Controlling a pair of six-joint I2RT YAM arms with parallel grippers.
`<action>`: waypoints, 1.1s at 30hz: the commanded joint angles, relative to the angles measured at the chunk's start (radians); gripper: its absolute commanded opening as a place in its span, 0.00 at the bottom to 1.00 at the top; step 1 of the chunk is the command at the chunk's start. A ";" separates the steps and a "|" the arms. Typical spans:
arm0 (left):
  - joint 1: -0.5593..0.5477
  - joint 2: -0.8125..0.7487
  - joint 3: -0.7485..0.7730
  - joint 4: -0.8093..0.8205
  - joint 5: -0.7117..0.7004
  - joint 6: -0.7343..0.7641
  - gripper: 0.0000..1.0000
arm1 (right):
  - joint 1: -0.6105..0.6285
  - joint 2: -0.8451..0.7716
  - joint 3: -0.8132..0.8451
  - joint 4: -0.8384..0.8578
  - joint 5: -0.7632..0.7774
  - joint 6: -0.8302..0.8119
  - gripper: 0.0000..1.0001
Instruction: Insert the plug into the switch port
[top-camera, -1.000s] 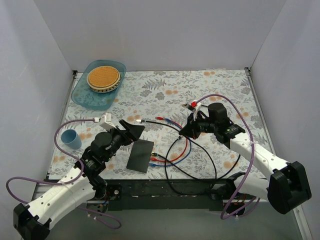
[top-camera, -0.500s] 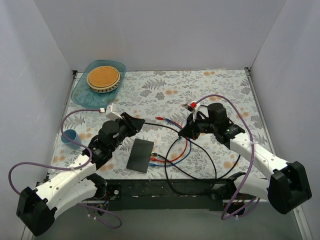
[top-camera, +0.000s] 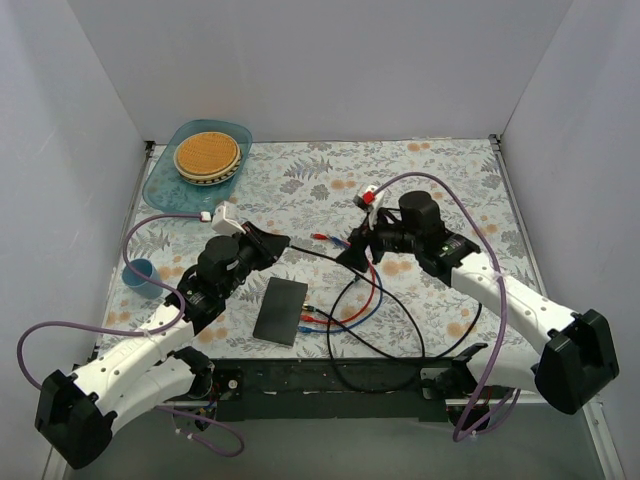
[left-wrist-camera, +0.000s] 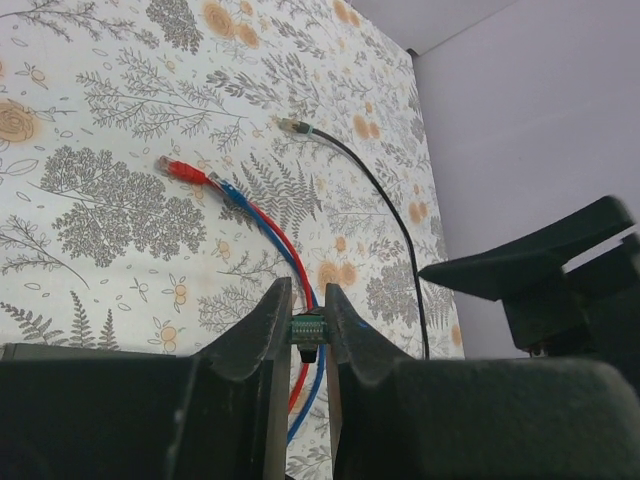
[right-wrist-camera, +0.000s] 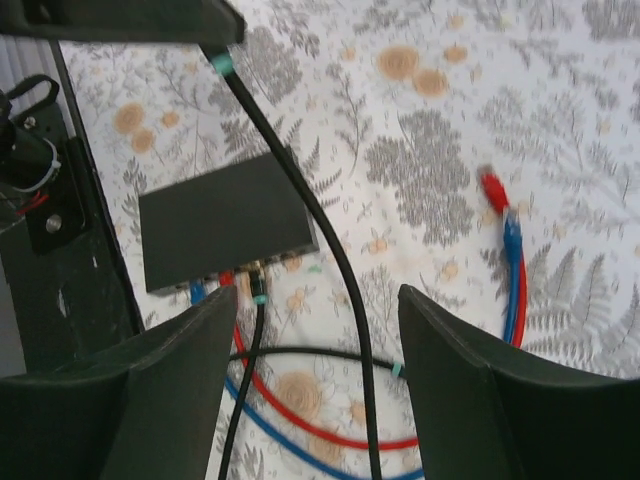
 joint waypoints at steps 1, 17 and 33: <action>0.003 0.008 0.040 -0.015 0.033 -0.020 0.00 | 0.121 0.105 0.150 0.060 0.136 -0.040 0.72; 0.003 -0.017 0.047 -0.050 0.060 -0.036 0.00 | 0.340 0.398 0.364 0.131 0.366 -0.028 0.47; 0.005 -0.063 0.094 -0.148 -0.011 0.004 0.73 | 0.222 0.396 0.523 0.038 0.590 -0.147 0.01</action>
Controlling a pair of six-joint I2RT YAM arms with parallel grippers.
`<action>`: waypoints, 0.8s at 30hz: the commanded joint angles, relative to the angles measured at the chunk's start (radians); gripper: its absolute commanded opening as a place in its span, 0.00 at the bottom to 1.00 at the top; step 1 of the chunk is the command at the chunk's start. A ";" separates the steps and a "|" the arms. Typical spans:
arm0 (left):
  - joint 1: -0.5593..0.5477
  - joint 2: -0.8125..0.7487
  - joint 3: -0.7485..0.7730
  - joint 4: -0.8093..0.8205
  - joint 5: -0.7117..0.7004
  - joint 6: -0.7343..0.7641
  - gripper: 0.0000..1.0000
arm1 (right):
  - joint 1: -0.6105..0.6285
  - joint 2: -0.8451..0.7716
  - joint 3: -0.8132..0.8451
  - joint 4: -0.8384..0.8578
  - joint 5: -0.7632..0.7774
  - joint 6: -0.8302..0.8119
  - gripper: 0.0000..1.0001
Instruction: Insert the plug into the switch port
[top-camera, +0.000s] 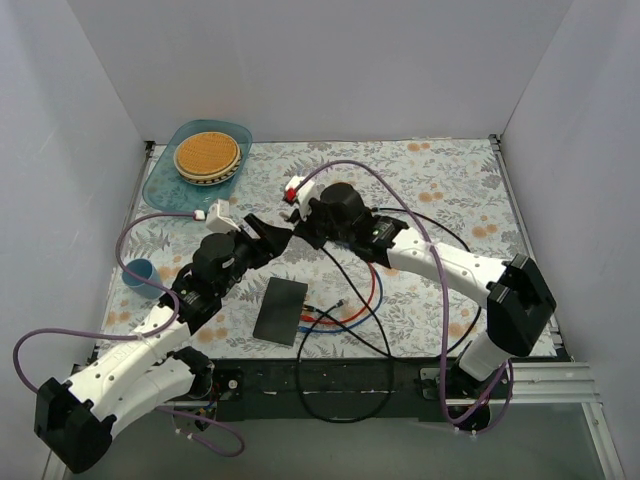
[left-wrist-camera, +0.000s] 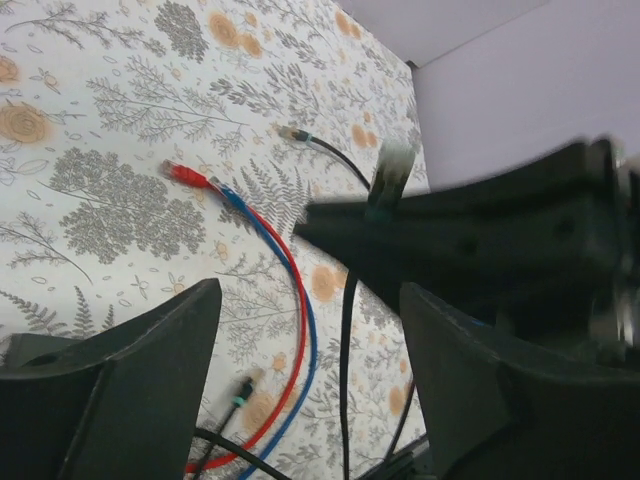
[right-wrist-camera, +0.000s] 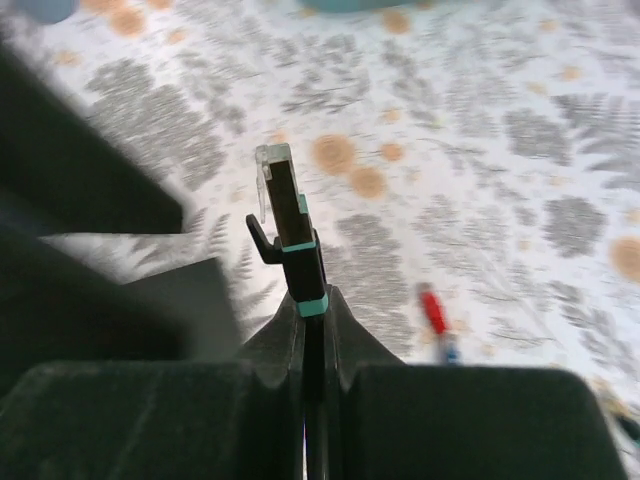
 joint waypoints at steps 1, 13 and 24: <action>-0.008 -0.054 0.066 -0.101 -0.021 0.035 0.77 | -0.138 -0.020 0.145 -0.011 0.129 -0.048 0.01; -0.007 -0.156 0.061 -0.180 -0.103 0.058 0.98 | -0.477 -0.381 0.274 0.154 0.290 -0.003 0.01; -0.007 -0.137 0.060 -0.212 -0.096 0.092 0.98 | -0.477 -0.531 0.261 0.334 0.213 -0.103 0.01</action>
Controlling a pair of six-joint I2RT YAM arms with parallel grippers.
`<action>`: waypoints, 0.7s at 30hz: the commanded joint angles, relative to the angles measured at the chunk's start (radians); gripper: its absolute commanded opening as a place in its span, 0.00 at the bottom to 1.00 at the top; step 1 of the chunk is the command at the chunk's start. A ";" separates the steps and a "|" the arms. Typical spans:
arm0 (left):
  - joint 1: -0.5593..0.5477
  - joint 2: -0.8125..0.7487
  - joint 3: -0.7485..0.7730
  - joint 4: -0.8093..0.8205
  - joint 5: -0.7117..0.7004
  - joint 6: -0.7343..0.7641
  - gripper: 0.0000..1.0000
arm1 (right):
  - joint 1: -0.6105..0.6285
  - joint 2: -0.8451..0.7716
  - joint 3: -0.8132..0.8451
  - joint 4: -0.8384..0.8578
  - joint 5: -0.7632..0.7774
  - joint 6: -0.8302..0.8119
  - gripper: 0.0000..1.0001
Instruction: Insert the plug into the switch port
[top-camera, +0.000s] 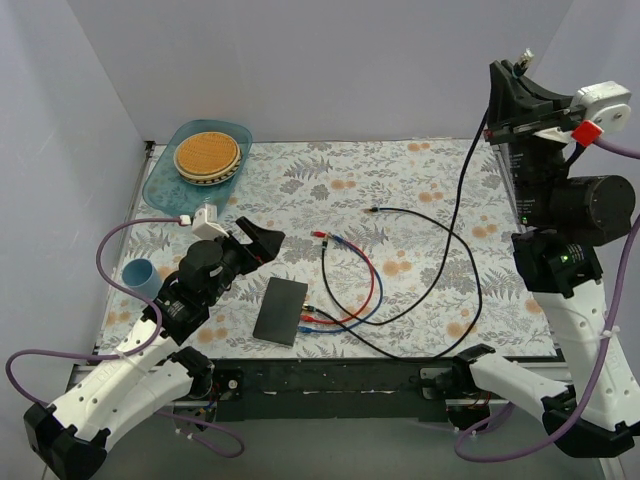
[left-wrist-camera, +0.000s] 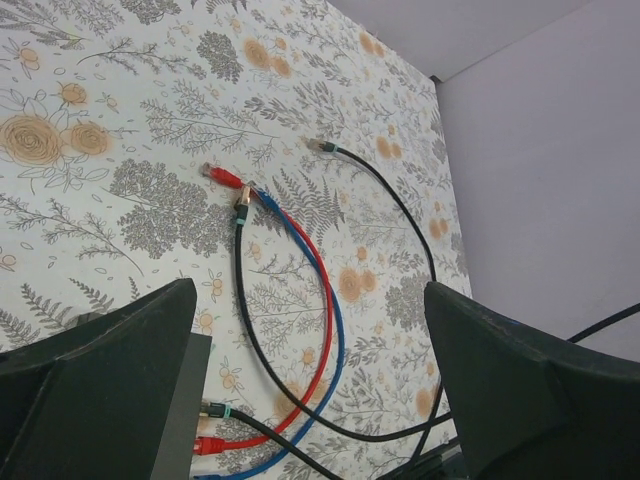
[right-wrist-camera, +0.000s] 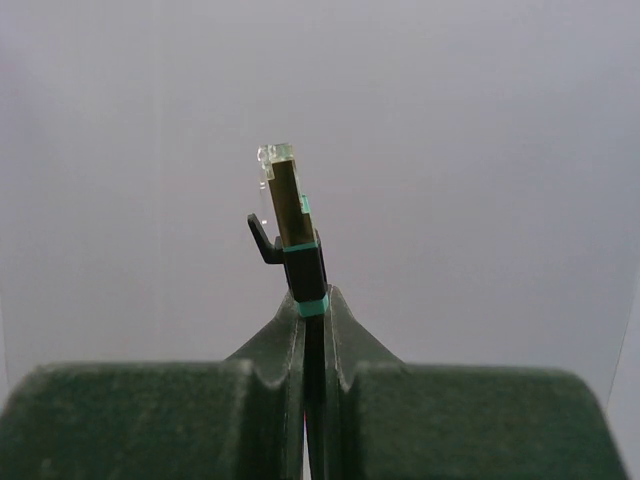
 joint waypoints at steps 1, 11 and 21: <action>0.003 -0.002 0.020 -0.036 -0.021 0.031 0.98 | 0.001 0.076 0.027 0.018 -0.032 -0.081 0.01; 0.001 -0.025 0.039 -0.077 0.012 0.120 0.98 | 0.001 0.311 0.049 -0.460 -0.511 -0.147 0.01; 0.003 -0.061 -0.038 0.051 0.134 0.295 0.95 | 0.124 0.530 -0.112 -0.755 -0.780 -0.335 0.01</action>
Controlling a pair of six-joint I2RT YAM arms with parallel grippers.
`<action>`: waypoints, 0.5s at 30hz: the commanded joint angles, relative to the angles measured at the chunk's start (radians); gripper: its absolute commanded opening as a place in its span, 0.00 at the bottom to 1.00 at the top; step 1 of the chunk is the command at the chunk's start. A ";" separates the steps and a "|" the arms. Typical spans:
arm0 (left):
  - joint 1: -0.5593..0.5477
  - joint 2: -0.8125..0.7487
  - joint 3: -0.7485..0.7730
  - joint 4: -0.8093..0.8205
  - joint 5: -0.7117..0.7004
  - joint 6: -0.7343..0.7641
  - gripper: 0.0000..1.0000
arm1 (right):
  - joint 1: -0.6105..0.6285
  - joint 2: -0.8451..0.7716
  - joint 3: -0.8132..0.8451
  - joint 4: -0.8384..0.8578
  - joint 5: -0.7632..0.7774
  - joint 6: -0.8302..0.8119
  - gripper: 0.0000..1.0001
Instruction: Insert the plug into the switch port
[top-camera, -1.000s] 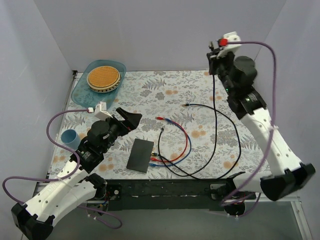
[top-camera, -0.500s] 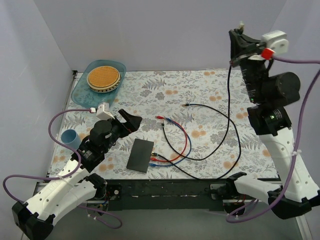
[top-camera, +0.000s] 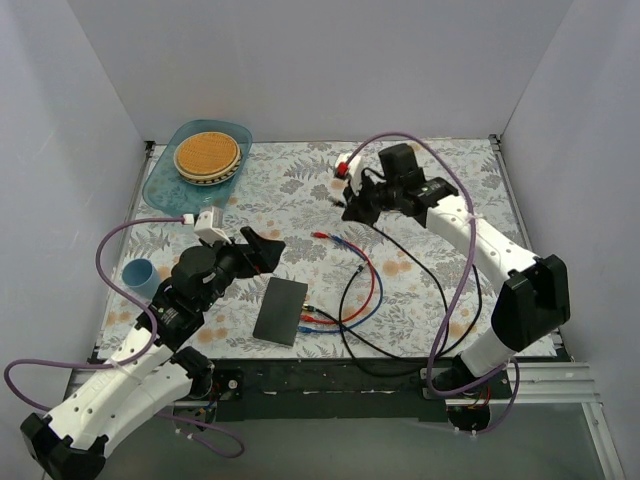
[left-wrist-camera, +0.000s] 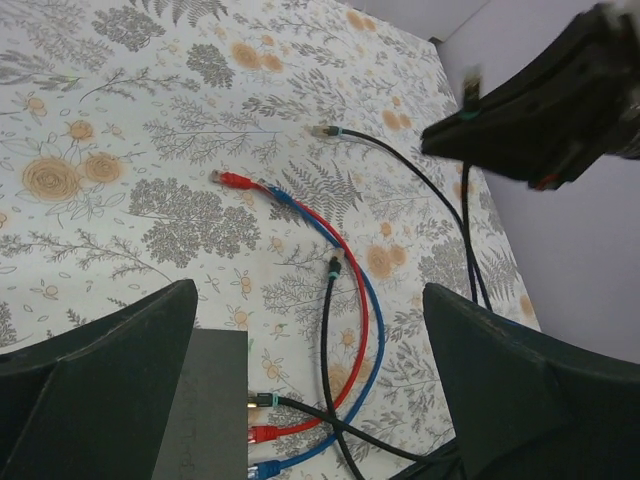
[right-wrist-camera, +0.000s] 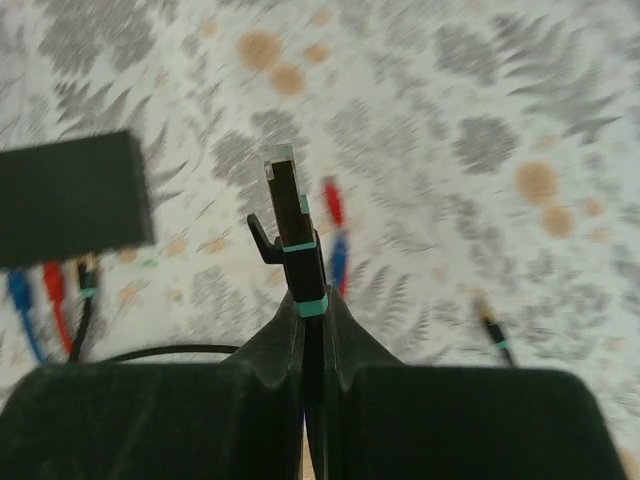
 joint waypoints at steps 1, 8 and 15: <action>0.004 0.002 -0.040 0.110 0.113 0.121 0.95 | 0.063 -0.020 -0.056 -0.096 -0.177 -0.084 0.01; 0.002 0.096 -0.087 0.329 0.305 0.226 0.75 | 0.133 0.049 -0.075 -0.160 -0.260 -0.101 0.01; 0.002 0.173 -0.087 0.499 0.464 0.264 0.68 | 0.169 0.067 -0.090 -0.162 -0.287 -0.091 0.01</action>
